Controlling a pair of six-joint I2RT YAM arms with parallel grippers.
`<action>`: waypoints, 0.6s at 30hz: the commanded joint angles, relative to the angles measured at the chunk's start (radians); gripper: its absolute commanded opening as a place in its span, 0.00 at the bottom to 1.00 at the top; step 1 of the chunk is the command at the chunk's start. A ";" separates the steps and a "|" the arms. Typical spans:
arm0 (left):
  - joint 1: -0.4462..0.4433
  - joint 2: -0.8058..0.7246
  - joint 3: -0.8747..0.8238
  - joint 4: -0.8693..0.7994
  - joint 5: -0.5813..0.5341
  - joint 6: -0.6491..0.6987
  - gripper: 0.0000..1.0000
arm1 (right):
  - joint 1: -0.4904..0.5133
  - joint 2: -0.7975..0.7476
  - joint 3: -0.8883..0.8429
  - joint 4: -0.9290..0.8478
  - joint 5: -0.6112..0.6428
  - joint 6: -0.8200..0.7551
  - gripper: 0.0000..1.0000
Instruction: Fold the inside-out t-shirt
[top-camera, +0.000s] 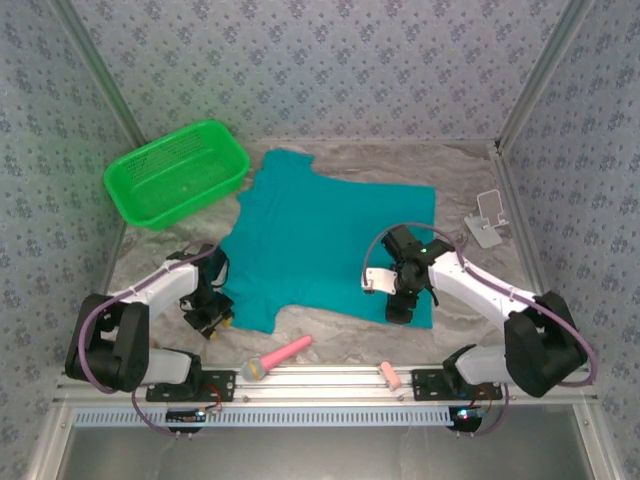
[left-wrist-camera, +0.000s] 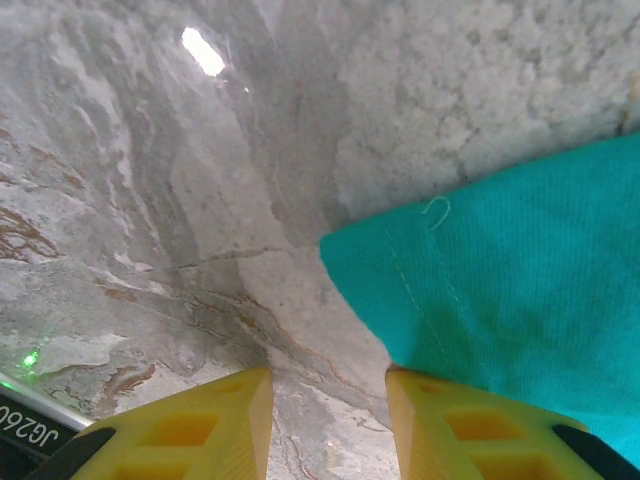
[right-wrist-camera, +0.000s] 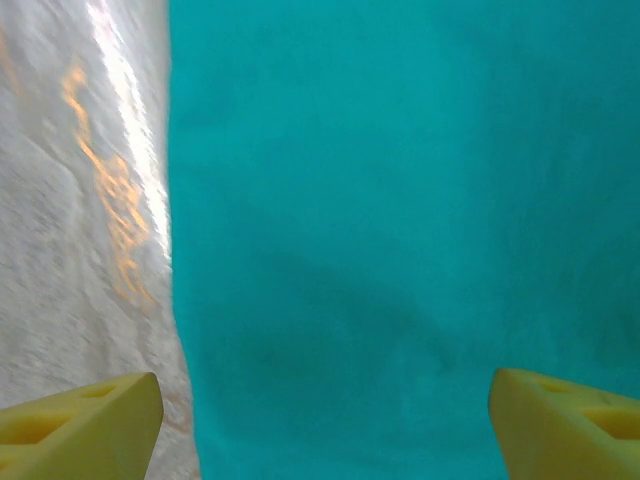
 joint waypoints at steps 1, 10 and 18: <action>0.003 0.009 0.009 0.112 -0.064 -0.059 0.37 | 0.001 0.029 0.000 -0.049 0.099 -0.046 0.86; 0.033 0.087 -0.029 0.146 -0.100 -0.106 0.07 | 0.033 0.098 -0.052 -0.108 0.126 -0.004 0.81; 0.035 0.061 -0.024 0.089 -0.141 -0.123 0.00 | 0.090 0.099 -0.191 0.043 0.189 0.035 0.80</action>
